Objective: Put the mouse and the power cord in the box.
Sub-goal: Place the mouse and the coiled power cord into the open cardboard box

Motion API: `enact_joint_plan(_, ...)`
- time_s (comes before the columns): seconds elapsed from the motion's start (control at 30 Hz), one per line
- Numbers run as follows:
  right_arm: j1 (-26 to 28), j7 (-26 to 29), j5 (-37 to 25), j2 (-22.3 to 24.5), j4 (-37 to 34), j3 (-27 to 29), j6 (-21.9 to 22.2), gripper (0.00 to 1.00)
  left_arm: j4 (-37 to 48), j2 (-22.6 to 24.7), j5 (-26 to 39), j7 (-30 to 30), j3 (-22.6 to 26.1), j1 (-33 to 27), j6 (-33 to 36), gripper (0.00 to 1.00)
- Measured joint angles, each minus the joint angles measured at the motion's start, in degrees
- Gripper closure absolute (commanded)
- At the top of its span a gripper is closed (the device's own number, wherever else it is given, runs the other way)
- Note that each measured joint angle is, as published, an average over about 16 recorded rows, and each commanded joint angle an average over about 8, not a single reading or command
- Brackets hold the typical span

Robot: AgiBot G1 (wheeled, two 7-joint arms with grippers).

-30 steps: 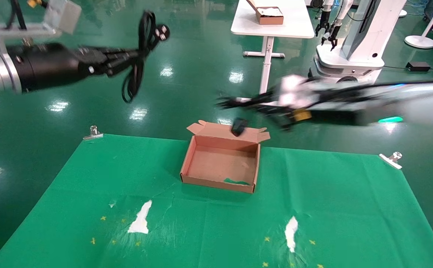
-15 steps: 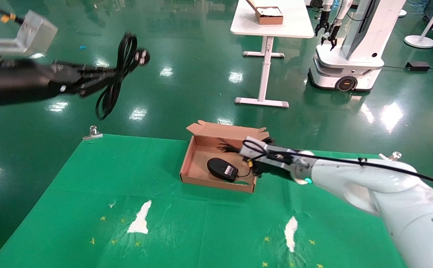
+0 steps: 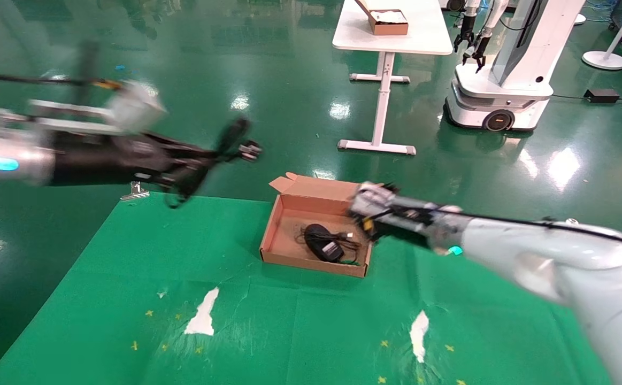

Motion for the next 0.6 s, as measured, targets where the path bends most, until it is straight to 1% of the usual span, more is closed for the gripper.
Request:
enact_joint_plan(0.1, 1.42, -1.75, 1.72, 3.08, -0.26, 1.14, -2.67, 0.00, -1.96, 4.16, 0.99, 2.08, 0.91, 2.57, -5.21, 1.00)
enact_joint_plan(0.17, 2.43, -2.82, 2.92, 5.73, -0.10, 1.91, -6.17, 0.00, -3.89, 6.66, 1.60, 3.52, 1.76, 4.43, -8.27, 1.00)
enact_joint_plan(0.37, 5.85, -3.88, 6.03, 15.82, 1.97, 3.85, -20.45, 0.00, -11.82, 12.03, 2.74, 6.64, 5.89, 9.51, -15.92, 1.00)
enact_joint_plan(0.43, 6.79, -3.32, 6.79, 19.27, 3.39, 4.25, -25.70, 0.00, -14.83, 12.85, 2.66, 7.01, 7.51, 10.71, -17.76, 1.00)
enact_joint_plan(0.53, 7.81, -1.79, 7.73, 23.97, 6.00, 4.65, -33.16, 0.00, -19.38, 13.08, 2.23, 7.09, 10.12, 12.00, -18.78, 1.00)
enact_joint_plan(0.57, 8.09, -1.10, 7.98, 25.43, 6.96, 4.73, -35.73, 0.00, -20.63, 13.14, 2.03, 6.92, 11.03, 12.28, -19.26, 0.95)
enact_joint_plan(0.6, 8.34, -0.40, 8.21, 26.83, 7.97, 4.79, -38.13, 0.00, -21.74, 13.20, 1.80, 6.68, 11.92, 12.50, -19.76, 0.83)
